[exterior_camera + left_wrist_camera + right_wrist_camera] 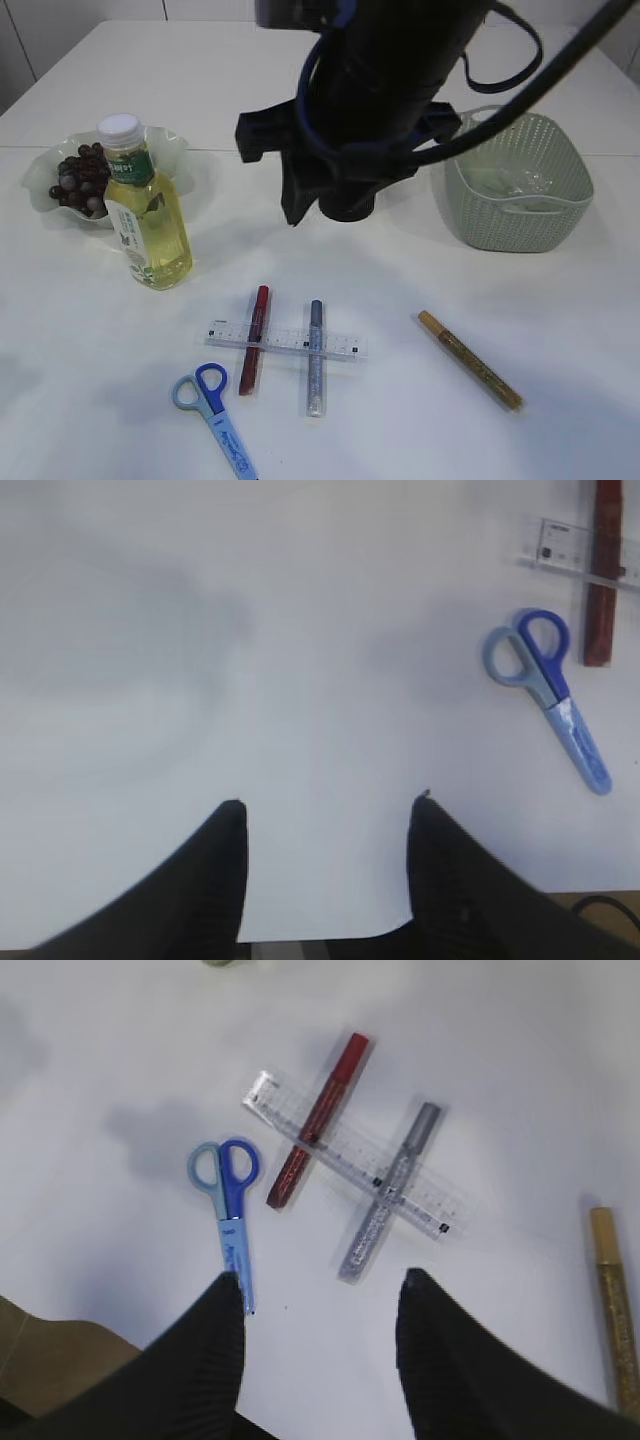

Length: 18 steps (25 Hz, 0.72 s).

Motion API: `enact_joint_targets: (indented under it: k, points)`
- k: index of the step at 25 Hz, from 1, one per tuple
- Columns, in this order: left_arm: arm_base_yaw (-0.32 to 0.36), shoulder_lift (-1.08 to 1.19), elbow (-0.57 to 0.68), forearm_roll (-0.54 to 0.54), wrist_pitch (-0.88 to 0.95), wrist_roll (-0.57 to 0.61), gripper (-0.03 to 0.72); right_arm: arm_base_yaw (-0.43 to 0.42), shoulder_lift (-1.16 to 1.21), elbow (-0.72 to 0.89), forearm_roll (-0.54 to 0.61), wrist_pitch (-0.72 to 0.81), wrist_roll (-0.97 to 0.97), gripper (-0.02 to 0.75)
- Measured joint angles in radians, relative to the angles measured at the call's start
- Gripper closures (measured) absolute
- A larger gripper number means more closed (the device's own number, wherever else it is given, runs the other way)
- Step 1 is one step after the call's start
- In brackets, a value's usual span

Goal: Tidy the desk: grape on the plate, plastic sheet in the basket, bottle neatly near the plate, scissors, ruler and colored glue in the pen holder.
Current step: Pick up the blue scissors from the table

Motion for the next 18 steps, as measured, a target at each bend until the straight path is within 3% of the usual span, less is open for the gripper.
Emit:
enact_joint_targets:
  k: [5,8,18]
  points:
    - [0.027,0.0,0.0,0.071,0.005,-0.033,0.309,0.083,0.11,-0.101,0.0,0.05,0.002,0.339]
    - [0.076,0.0,0.0,0.092,0.007,-0.044,0.309,0.131,0.193,-0.162,-0.014,0.082,0.004,0.339]
    - [0.127,0.0,0.0,0.095,0.014,-0.047,0.309,0.215,0.391,-0.237,-0.034,0.093,0.008,0.339]
